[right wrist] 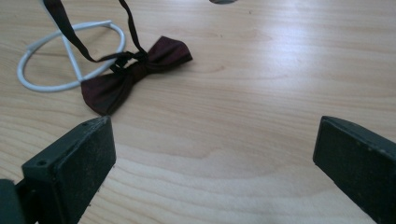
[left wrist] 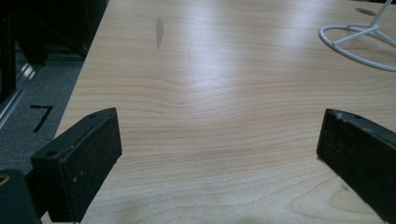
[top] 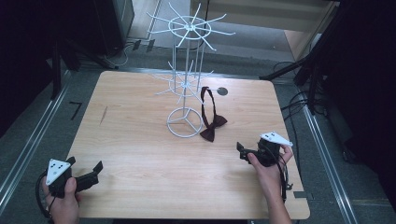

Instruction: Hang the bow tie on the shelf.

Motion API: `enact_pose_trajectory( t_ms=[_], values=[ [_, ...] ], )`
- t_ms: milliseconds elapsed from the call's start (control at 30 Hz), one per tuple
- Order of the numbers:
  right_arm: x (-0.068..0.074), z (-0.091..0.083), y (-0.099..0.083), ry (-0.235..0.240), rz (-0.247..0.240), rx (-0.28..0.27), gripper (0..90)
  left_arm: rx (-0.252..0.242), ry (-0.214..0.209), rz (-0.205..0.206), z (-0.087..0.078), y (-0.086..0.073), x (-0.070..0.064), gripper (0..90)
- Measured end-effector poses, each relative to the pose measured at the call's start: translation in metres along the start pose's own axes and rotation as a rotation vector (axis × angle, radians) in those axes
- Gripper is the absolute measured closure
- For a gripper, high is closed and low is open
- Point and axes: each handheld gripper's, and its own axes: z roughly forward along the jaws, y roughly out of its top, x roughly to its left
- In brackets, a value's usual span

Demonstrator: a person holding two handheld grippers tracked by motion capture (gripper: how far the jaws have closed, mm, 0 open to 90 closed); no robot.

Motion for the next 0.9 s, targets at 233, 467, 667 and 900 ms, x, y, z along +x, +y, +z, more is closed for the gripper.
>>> enact_pose_trajectory(
  t_ms=[233,467,667,900],
  values=[
    [-0.013,-0.007,-0.016,-0.015,0.031,0.010,0.0,0.001,0.001,0.000,0.000,0.000,0.000,0.4],
    [-0.027,-0.014,-0.031,-0.033,0.039,0.029,0.0,0.000,0.002,0.001,0.000,0.000,0.000,0.4],
    [-0.039,-0.022,-0.040,-0.051,0.051,0.034,0.0,0.002,0.003,0.003,0.000,0.000,0.000,0.4],
    [-0.052,-0.033,-0.050,-0.067,0.068,0.035,0.0,0.000,0.004,0.002,0.000,0.000,0.000,0.4]
  ],
)
